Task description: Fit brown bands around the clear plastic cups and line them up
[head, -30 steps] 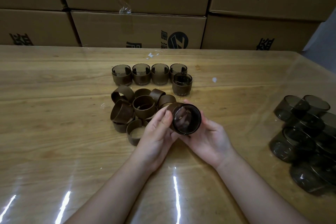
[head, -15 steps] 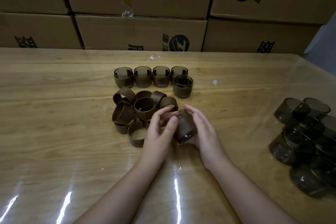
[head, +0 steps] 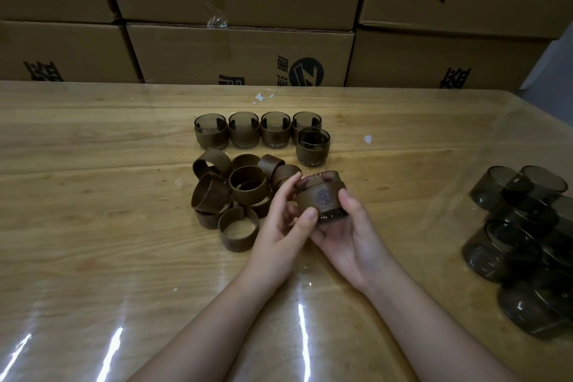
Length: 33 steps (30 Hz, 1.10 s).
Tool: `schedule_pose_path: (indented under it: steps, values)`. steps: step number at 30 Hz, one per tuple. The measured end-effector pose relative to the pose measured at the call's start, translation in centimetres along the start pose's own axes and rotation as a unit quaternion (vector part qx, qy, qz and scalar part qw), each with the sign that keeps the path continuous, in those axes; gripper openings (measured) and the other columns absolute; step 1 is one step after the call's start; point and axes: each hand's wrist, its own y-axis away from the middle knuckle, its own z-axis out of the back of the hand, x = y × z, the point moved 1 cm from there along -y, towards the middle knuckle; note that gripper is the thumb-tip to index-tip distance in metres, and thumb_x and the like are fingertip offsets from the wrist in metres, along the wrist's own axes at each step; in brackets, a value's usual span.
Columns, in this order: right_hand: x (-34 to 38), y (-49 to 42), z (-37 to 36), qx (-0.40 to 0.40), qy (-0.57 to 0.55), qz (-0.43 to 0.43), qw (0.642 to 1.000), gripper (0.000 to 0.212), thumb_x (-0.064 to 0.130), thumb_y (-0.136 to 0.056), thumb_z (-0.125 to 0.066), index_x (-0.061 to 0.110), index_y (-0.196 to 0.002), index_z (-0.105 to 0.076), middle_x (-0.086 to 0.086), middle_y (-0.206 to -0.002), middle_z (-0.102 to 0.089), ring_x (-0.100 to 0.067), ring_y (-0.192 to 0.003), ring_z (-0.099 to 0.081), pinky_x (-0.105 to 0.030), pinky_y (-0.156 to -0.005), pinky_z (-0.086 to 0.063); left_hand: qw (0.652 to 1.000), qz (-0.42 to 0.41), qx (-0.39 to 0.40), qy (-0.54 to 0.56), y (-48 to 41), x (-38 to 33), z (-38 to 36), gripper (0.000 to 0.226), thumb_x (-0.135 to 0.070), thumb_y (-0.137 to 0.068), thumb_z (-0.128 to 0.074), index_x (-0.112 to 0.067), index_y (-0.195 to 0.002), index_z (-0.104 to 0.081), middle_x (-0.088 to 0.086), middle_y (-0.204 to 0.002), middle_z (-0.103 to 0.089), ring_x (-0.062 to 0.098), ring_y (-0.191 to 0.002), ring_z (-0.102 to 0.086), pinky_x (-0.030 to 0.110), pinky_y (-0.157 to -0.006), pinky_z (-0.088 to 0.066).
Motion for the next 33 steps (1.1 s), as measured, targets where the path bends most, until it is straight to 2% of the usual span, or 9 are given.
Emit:
schedule_pose_path:
  steps: [4, 7, 13, 17, 19, 21, 26, 30, 33]
  values:
    - [-0.09, -0.06, -0.14, -0.002, 0.012, 0.008, 1.0, 0.034, 0.027, -0.091, -0.059, 0.014, -0.122, -0.062, -0.018, -0.125, -0.061, -0.031, -0.118, -0.06, -0.037, -0.094, -0.051, 1.0, -0.006, 0.014, -0.012, -0.13, -0.05, 0.24, 0.041, -0.031, -0.089, -0.059, -0.045, -0.125, -0.047, -0.027, -0.12, -0.058, -0.003, -0.11, -0.056, 0.017, -0.091, -0.045]
    - [-0.15, 0.03, -0.06, 0.0, 0.014, 0.016, 1.0, 0.042, 0.03, -0.087, -0.067, 0.013, -0.125, -0.058, -0.018, -0.126, -0.061, -0.032, -0.118, -0.06, -0.037, -0.094, -0.051, 1.0, -0.006, 0.013, -0.017, -0.06, -0.17, 0.08, 0.041, -0.04, -0.085, -0.058, -0.041, -0.125, -0.047, -0.018, -0.12, -0.058, 0.003, -0.108, -0.056, 0.023, -0.094, -0.046]
    - [-0.29, 0.06, 0.14, -0.005, 0.02, 0.018, 1.0, 0.048, 0.035, -0.084, -0.073, 0.016, -0.125, -0.057, -0.018, -0.124, -0.062, -0.031, -0.117, -0.061, -0.036, -0.091, -0.052, 0.999, -0.009, 0.011, -0.039, 0.05, -0.37, -0.23, 0.041, -0.026, -0.087, -0.051, -0.034, -0.126, -0.042, 0.003, -0.127, -0.051, 0.002, -0.107, -0.053, 0.026, -0.098, -0.044]
    - [-0.26, 0.02, 0.13, -0.002, 0.032, 0.022, 0.999, 0.052, 0.035, -0.087, -0.069, 0.014, -0.129, -0.051, -0.019, -0.125, -0.061, -0.032, -0.118, -0.06, -0.037, -0.091, -0.052, 0.999, -0.006, 0.002, -0.05, 0.13, -0.35, -0.22, 0.042, -0.03, -0.087, -0.053, -0.033, -0.127, -0.041, 0.011, -0.13, -0.05, 0.021, -0.114, -0.053, 0.046, -0.105, -0.042]
    - [-0.25, 0.0, 0.1, -0.005, 0.033, 0.023, 0.999, 0.056, 0.036, -0.085, -0.071, 0.013, -0.13, -0.049, -0.019, -0.125, -0.061, -0.033, -0.117, -0.06, -0.037, -0.09, -0.052, 0.998, -0.008, -0.001, -0.056, 0.1, -0.28, -0.16, 0.045, -0.036, -0.086, -0.056, -0.03, -0.129, -0.041, 0.013, -0.131, -0.05, 0.027, -0.116, -0.053, 0.049, -0.105, -0.041]
    - [-0.26, 0.01, -0.01, -0.007, 0.033, 0.022, 0.999, 0.06, 0.037, -0.083, -0.073, 0.012, -0.131, -0.049, -0.02, -0.125, -0.06, -0.033, -0.118, -0.06, -0.036, -0.09, -0.052, 0.998, -0.008, -0.002, -0.055, 0.05, -0.23, -0.09, 0.043, -0.033, -0.087, -0.056, -0.031, -0.128, -0.042, 0.01, -0.131, -0.051, 0.019, -0.115, -0.054, 0.044, -0.104, -0.043]
    - [-0.39, -0.05, -0.37, -0.005, 0.017, 0.01, 1.0, 0.062, 0.041, -0.081, -0.073, 0.013, -0.133, -0.052, -0.024, -0.134, -0.055, -0.036, -0.121, -0.057, -0.039, -0.095, -0.051, 0.999, -0.004, -0.027, -0.032, -0.04, 0.01, -0.13, 0.054, -0.027, -0.085, -0.055, -0.037, -0.133, -0.034, -0.012, -0.139, -0.044, -0.008, -0.116, -0.051, 0.016, -0.093, -0.042]
    - [-0.41, -0.2, -0.05, -0.019, 0.006, 0.008, 1.0, 0.052, 0.044, -0.082, -0.068, 0.023, -0.13, -0.059, -0.019, -0.134, -0.057, -0.032, -0.12, -0.059, -0.039, -0.092, -0.052, 0.999, 0.006, -0.033, -0.024, 0.16, 0.05, -0.01, 0.073, -0.028, -0.074, -0.069, -0.035, -0.137, -0.031, -0.013, -0.142, -0.039, -0.007, -0.114, -0.054, 0.014, -0.088, -0.046]
    - [-0.41, -0.42, 0.31, -0.038, -0.008, 0.002, 0.999, 0.054, 0.046, -0.084, -0.063, 0.025, -0.133, -0.055, -0.017, -0.136, -0.057, -0.032, -0.121, -0.058, -0.04, -0.09, -0.052, 0.998, 0.004, -0.022, -0.055, 0.25, -0.16, -0.24, 0.076, -0.026, -0.078, -0.076, -0.031, -0.141, -0.034, -0.001, -0.147, -0.04, 0.003, -0.114, -0.056, 0.024, -0.094, -0.048]
